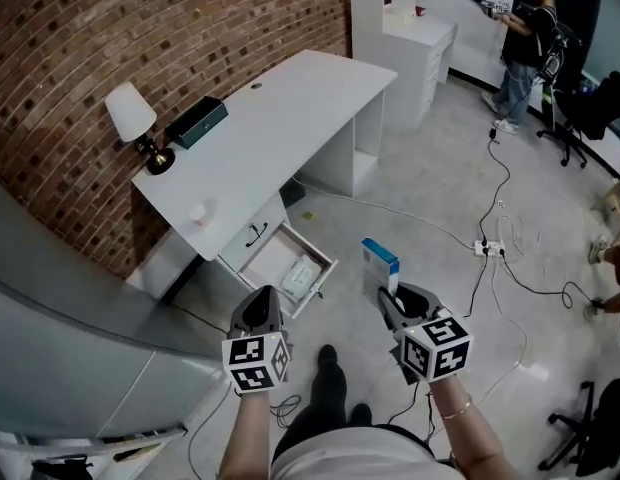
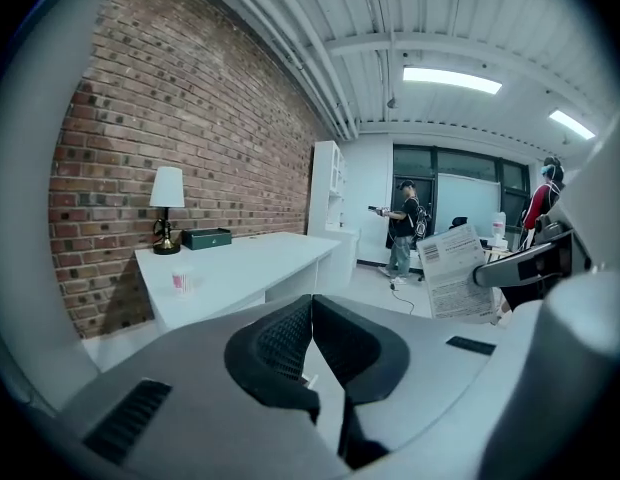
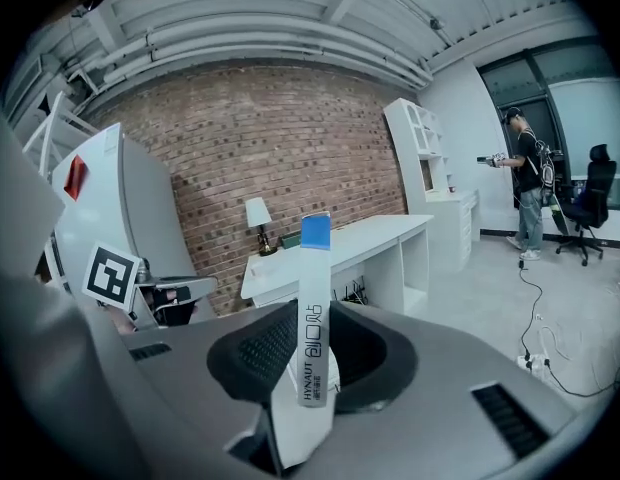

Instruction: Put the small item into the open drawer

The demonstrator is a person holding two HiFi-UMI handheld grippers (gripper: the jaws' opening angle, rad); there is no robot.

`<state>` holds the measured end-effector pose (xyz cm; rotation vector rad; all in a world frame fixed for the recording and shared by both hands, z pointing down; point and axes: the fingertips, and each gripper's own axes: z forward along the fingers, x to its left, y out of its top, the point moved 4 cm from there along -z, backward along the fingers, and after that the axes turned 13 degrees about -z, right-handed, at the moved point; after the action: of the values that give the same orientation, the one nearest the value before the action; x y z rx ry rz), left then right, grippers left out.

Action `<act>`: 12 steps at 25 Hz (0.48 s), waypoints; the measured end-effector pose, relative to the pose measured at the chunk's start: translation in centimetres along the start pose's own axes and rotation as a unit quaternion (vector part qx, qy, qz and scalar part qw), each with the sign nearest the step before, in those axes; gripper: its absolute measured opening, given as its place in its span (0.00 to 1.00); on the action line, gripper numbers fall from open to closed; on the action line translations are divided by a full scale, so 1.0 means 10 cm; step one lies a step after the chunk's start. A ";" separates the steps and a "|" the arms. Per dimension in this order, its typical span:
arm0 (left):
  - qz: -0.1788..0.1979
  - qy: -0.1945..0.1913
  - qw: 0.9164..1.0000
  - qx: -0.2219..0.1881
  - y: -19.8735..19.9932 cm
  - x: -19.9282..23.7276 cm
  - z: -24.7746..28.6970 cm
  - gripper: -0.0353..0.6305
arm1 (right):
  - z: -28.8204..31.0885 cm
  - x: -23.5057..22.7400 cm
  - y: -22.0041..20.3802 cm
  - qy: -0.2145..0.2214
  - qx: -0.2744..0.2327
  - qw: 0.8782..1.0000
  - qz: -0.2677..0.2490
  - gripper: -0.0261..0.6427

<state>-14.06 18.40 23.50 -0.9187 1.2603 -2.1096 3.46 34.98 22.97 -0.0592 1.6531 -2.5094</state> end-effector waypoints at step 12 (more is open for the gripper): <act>-0.011 -0.011 1.000 0.018 0.61 0.91 1.41 0.09 | 1.71 -0.23 0.62 0.003 0.024 1.000 -0.007 0.19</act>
<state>-8.62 1.53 25.50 -0.9420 1.2030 -2.1249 8.14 17.32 24.20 -0.0597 1.5990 -2.5608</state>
